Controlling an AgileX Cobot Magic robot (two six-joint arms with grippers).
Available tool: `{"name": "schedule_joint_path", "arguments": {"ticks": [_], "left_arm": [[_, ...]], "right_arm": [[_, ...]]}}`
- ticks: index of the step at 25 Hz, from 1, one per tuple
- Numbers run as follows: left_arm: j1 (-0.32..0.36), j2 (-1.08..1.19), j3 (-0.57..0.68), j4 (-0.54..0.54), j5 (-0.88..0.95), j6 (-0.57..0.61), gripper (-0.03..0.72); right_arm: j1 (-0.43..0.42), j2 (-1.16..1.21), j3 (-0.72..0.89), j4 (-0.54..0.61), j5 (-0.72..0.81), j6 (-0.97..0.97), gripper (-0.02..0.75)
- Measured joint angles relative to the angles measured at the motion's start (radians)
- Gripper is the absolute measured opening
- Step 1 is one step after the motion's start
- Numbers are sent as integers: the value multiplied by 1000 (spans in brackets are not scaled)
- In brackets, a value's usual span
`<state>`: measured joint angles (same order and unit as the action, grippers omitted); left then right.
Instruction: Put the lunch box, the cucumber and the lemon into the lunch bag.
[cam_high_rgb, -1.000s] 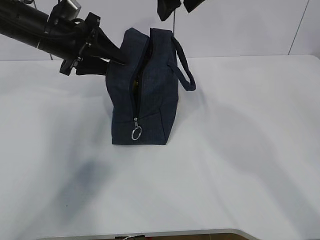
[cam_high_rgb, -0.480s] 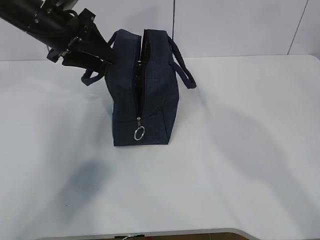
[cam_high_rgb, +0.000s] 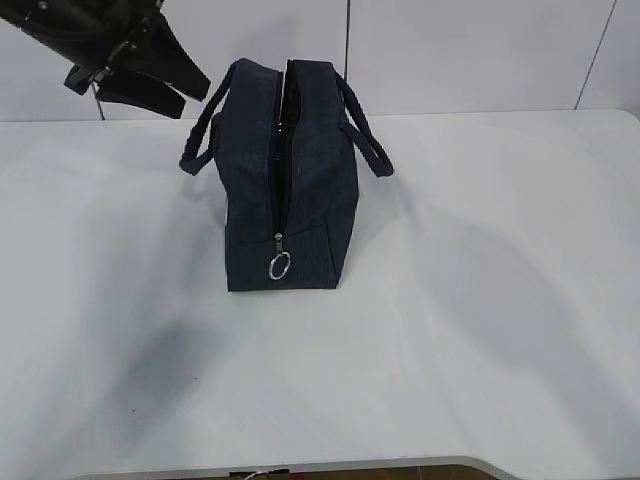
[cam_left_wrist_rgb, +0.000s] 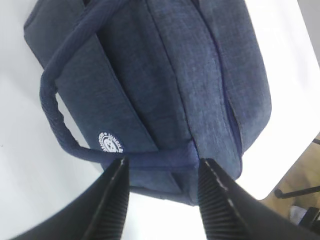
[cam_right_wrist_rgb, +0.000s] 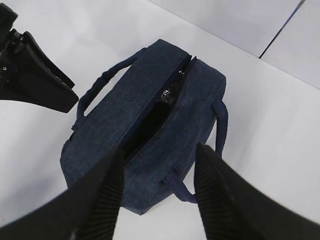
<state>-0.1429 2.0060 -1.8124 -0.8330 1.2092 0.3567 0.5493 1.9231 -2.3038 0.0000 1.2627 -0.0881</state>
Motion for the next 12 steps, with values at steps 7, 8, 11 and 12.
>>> {"name": "schedule_joint_path", "arguments": {"ticks": [7, 8, 11, 12], "left_arm": [[4, -62, 0, 97, 10, -22, 327], [4, -74, 0, 108, 12, -30, 326], [4, -102, 0, 144, 16, -41, 321], [4, -107, 0, 152, 16, -42, 320]], "right_arm": [[6, -54, 14, -18, 2, -14, 375], [6, -65, 23, -18, 2, -19, 375], [6, -100, 75, -22, 2, -37, 375], [6, -114, 98, -25, 2, -42, 375]]}}
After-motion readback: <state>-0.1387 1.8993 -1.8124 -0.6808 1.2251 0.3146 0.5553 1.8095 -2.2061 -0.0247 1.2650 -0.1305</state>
